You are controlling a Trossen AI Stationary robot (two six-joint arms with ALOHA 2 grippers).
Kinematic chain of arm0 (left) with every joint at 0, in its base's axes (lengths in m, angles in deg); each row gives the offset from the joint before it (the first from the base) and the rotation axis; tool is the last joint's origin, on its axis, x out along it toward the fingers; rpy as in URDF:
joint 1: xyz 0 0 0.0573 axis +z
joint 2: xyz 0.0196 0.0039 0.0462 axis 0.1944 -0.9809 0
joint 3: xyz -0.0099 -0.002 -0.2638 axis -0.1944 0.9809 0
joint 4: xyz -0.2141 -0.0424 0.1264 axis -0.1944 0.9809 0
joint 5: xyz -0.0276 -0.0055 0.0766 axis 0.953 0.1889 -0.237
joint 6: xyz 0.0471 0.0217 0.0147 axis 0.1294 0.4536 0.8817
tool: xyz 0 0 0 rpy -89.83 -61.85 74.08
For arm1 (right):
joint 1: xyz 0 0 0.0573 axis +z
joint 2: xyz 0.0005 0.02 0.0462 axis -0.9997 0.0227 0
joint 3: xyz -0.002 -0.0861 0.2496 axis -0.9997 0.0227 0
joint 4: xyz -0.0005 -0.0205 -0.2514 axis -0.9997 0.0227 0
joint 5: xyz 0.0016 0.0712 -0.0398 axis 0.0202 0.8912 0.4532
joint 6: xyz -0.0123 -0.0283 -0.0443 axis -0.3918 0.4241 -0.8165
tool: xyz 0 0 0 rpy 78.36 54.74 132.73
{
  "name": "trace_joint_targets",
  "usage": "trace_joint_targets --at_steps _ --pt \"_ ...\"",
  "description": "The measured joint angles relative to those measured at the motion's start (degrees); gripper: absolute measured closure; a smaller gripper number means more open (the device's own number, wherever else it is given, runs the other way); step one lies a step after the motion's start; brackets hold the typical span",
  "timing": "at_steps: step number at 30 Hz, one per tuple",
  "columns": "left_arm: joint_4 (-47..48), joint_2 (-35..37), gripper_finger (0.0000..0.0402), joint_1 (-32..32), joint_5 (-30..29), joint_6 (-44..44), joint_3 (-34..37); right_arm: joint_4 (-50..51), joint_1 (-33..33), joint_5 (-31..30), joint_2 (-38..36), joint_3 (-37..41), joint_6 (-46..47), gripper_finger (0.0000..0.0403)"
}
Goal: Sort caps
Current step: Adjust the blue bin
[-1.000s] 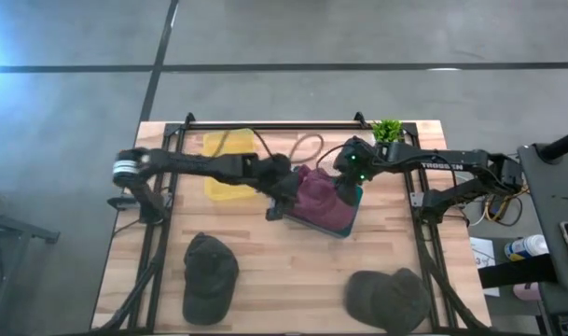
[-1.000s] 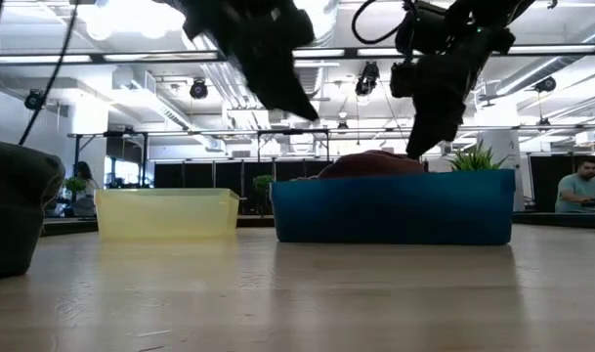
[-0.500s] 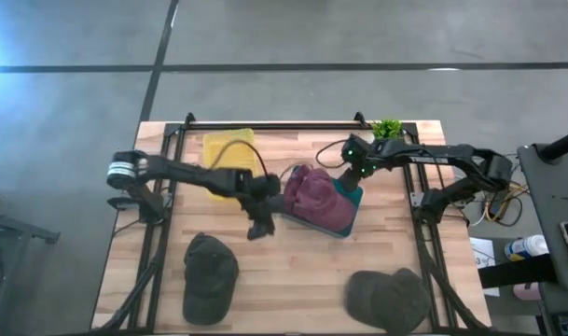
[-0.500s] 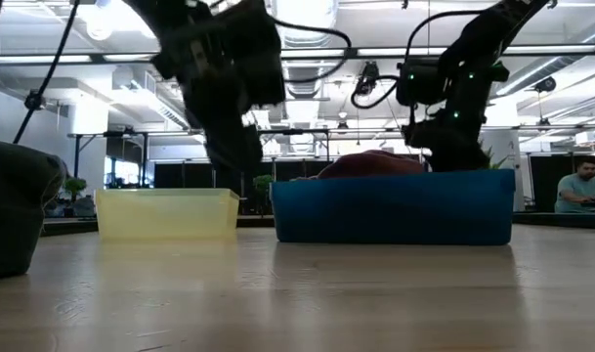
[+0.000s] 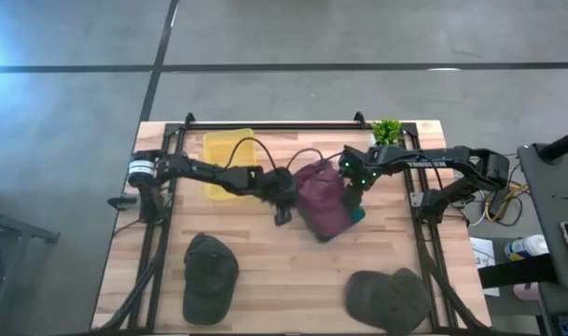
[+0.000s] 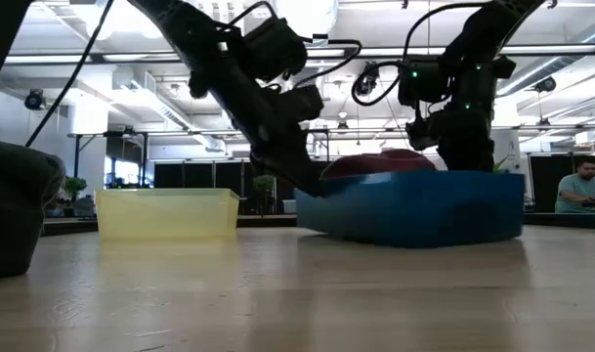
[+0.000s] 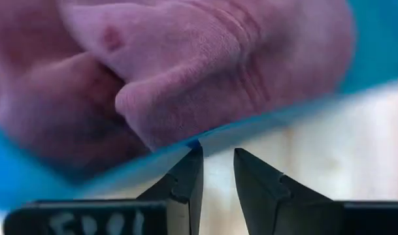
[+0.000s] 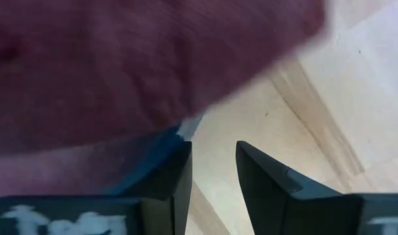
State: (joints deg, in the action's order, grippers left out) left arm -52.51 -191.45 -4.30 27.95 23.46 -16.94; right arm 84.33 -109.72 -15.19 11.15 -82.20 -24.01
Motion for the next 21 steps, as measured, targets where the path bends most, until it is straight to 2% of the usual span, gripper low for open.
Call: trace_joint_targets --at_steps 6,8,11,15,17,19,21 --pt "7.72 2.73 0.0314 2.36 -20.25 0.44 -3.57 -1.67 0.18 0.59 -3.35 -0.34 -1.01 0.0287" --pt "9.39 4.91 0.0314 2.13 -23.80 0.64 -4.04 -1.40 0.17 0.36 -5.98 -0.42 -1.43 0.0287" --pt "10.91 8.30 0.0314 2.12 -22.64 0.58 -3.94 -0.59 0.18 -0.59 -9.98 -0.35 -1.16 0.0287" --pt "14.82 12.25 0.0314 1.84 -17.88 -1.69 -3.94 2.30 0.01 -0.74 -14.05 -0.34 0.88 0.0287" --pt "19.64 13.15 0.0314 1.76 -13.97 -2.18 -3.94 3.13 0.80 1.84 -15.03 -0.20 2.67 0.0287" --pt "24.68 13.20 0.0314 1.72 -10.67 -0.39 -3.81 1.86 2.54 6.99 -15.37 -0.17 3.77 0.0287" --pt "29.30 13.23 0.0314 1.52 -9.59 1.45 -3.72 0.79 5.73 9.69 -14.73 -0.11 5.84 0.0287"
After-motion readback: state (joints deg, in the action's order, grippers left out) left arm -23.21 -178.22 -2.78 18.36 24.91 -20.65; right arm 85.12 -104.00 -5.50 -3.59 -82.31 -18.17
